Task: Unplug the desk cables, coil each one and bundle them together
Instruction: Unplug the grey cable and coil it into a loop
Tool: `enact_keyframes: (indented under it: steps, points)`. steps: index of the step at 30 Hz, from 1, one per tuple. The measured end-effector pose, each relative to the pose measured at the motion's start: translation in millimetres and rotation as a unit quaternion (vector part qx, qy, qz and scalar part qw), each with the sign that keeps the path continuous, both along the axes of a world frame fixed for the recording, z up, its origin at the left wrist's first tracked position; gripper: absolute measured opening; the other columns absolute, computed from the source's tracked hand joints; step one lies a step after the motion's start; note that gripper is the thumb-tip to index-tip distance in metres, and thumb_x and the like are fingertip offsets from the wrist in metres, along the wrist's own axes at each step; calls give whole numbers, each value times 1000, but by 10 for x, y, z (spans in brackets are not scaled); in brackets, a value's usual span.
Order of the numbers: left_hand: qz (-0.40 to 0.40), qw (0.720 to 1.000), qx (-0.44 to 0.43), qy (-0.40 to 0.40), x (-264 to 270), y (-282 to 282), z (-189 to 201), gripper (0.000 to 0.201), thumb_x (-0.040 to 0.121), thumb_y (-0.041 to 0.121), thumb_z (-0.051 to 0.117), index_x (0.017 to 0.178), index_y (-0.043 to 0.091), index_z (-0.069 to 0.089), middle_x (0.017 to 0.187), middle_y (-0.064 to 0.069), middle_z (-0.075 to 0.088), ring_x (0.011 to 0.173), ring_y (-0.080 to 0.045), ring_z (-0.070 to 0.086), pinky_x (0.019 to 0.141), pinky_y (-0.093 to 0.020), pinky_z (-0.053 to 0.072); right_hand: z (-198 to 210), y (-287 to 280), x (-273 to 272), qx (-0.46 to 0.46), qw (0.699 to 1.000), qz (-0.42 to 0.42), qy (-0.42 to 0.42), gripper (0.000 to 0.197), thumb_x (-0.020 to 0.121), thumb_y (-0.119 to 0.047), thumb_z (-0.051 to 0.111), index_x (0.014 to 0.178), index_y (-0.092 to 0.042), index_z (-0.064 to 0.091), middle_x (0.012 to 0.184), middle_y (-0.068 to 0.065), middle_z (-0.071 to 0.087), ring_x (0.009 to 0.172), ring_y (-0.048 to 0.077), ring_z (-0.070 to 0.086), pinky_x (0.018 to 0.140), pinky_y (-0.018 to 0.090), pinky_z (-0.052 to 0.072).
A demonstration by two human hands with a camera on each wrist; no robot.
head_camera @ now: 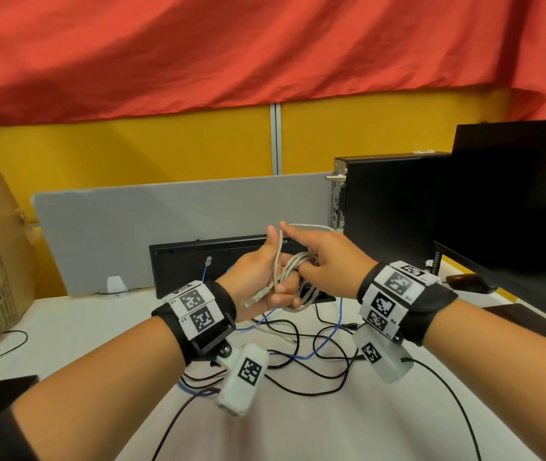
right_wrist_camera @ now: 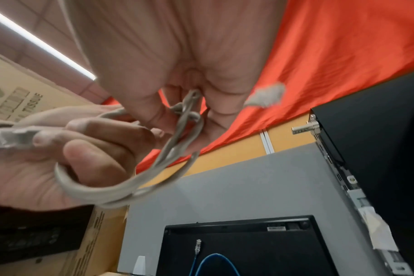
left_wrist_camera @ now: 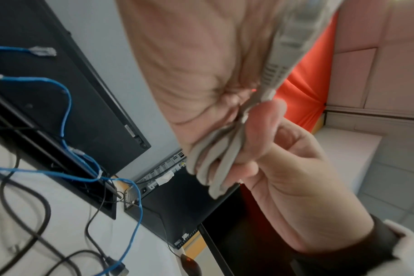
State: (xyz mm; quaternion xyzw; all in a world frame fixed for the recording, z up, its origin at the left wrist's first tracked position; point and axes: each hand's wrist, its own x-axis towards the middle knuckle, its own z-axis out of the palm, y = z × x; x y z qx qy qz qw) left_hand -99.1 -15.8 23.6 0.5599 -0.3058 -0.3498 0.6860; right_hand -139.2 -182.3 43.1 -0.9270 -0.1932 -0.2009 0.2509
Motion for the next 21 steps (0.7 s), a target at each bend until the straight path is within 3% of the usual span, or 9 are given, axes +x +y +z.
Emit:
enact_keyframes:
  steps: [2,3,7,9,11,16,19,21]
  points:
    - [3,1000,8,-16,-2,26,17,83,90,72,20,108,-1,57,53,-5,45,43,-15,39,73,-35,49,-13,-2,6,-8,1000,0,-6,62,90,-6,50,147,-29,38,120,0,66,76,-6,57,72,11,47]
    - [5,1000,11,-16,0,38,29,84,91,70,20,116,-3,55,54,-5,46,44,-15,40,74,-35,49,-19,-4,7,-6,1000,-3,-4,60,91,-4,49,146,-28,40,115,1,68,73,-6,57,70,11,47]
    - [5,1000,10,-11,-5,69,69,73,99,55,26,131,-6,48,60,-4,45,51,-15,42,81,-36,45,-62,-45,12,19,999,-31,-16,56,92,5,45,141,-21,48,126,4,65,94,10,64,90,27,52]
    - [4,999,22,-27,-26,78,86,56,101,42,32,126,-5,51,65,-3,42,57,-15,42,88,-39,42,-86,-74,18,25,999,-41,-15,56,91,7,46,138,-21,52,127,5,64,104,17,65,95,35,52]
    - [0,999,33,-36,-62,77,98,42,100,33,37,119,-2,52,67,-3,41,60,-16,43,94,-43,38,-108,-94,17,17,998,-62,-25,55,90,7,48,135,-23,55,125,4,65,108,19,64,96,34,51]
    - [12,999,31,-25,-98,66,85,48,101,42,31,109,1,55,67,-4,45,63,-19,46,92,-38,44,-114,-103,20,20,996,-75,-35,53,89,9,50,131,-23,60,123,2,67,110,18,63,98,30,48]
    - [3,999,26,-32,-94,108,79,40,105,27,30,118,-3,53,76,-8,49,76,-24,53,93,-41,40,-102,-147,31,37,995,-86,-21,54,88,10,51,131,-22,59,124,2,66,113,18,62,95,23,44]
    - [17,996,52,-76,-105,98,63,34,105,22,29,113,-1,53,75,-6,50,77,-22,54,88,-37,45,-107,-159,24,40,995,-96,-5,54,87,10,54,131,-21,60,124,1,66,113,17,62,93,21,46]
